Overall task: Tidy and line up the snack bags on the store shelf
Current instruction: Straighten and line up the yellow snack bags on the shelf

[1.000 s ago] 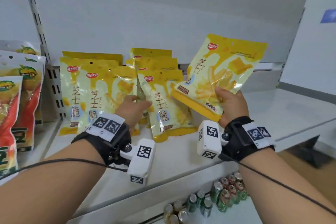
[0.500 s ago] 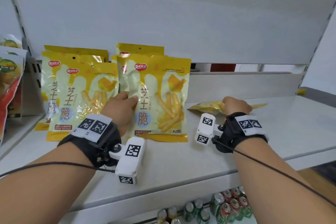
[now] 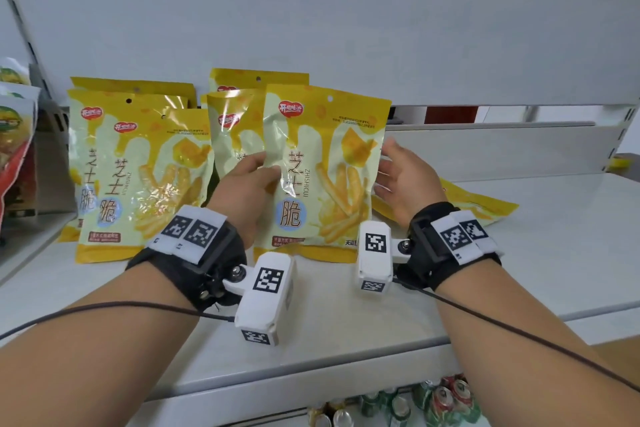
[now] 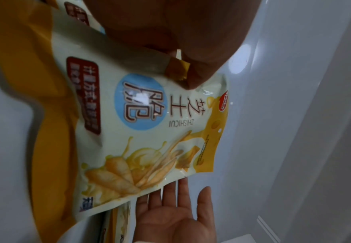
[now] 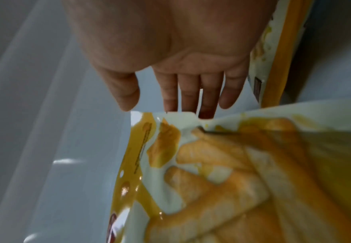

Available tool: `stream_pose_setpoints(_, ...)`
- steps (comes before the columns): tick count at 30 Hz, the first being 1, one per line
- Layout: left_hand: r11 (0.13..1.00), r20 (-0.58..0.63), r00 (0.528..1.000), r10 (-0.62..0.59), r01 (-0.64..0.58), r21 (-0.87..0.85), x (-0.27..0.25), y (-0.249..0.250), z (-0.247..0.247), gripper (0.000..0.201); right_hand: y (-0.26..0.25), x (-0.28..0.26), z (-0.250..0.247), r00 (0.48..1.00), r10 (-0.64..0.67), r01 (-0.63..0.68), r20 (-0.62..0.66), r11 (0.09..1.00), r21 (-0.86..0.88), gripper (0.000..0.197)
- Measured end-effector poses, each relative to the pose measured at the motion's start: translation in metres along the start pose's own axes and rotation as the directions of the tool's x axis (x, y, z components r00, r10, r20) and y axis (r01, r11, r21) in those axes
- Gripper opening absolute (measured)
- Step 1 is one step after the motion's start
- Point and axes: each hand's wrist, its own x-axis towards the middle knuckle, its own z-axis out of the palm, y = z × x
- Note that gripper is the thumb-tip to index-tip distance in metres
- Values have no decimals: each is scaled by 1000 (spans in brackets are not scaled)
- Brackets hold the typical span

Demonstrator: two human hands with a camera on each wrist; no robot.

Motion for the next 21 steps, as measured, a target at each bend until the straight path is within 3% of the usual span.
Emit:
stream_pose_setpoints(4, 997, -11, 1000, 4, -5, -81, -1, 12, -1, 20, -5, 4, 12, 998, -65, 64, 5, 995, 74, 12)
stream_pose_setpoints(7, 972, -161, 987, -18, -20, -234, 6, 16, -9, 35, -7, 10, 22, 996, -85, 84, 4, 993, 87, 18)
stream_pose_setpoints(8, 983, -221, 975, -1, -40, -180, 6, 17, -10, 45, -7, 12, 25, 996, -93, 92, 9, 992, 87, 20)
stream_pose_setpoints(9, 984, -221, 975, 9, -48, -173, 6, 19, -11, 46, -7, 13, 28, 995, -100, 98, 18, 992, 85, 22)
stream_pose_setpoints(11, 978, -136, 991, -16, -13, -209, 12, 17, -15, 25, -5, 16, 33, 993, -114, 111, 42, 991, 75, 24)
stream_pose_setpoints(13, 960, -160, 984, -84, 37, -277, 15, 14, -17, 30, 1, 18, 37, 990, -126, 122, 67, 990, 68, 24)
stream_pose_setpoints(17, 949, -185, 978, -93, 31, -313, 20, 6, -22, 46, 16, 21, 38, 989, -77, 69, 122, 995, 69, 16)
stream_pose_setpoints(21, 955, -202, 977, -70, 8, -295, 26, 0, -29, 33, 27, 22, 35, 975, -19, 38, 220, 996, -82, 19)
